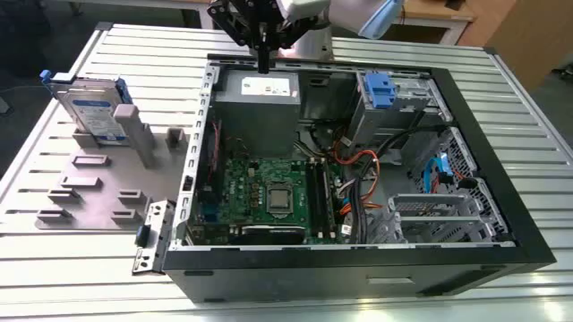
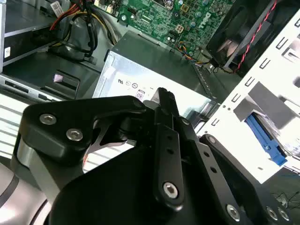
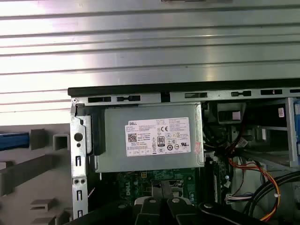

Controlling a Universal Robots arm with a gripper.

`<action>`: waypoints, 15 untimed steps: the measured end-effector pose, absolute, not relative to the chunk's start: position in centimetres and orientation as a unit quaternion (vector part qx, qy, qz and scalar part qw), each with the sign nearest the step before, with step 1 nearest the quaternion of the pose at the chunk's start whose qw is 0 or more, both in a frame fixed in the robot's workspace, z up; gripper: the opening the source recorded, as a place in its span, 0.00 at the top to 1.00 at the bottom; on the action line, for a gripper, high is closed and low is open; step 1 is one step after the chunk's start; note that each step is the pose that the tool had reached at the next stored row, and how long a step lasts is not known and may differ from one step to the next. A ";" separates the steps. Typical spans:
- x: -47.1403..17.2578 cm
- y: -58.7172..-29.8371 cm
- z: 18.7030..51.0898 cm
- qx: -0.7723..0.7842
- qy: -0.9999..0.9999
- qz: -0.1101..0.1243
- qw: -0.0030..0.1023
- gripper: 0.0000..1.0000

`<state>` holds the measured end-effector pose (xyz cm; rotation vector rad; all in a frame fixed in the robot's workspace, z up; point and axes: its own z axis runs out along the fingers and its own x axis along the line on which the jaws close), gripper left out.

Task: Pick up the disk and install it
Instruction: 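Reach for the disk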

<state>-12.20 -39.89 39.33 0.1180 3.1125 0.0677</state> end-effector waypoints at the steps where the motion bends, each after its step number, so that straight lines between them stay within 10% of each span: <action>1: -12.2 -39.9 39.3 0.038 0.999 0.022 0.013 0.89; 15: -12.6 -39.9 39.3 0.038 0.999 0.022 0.013 0.89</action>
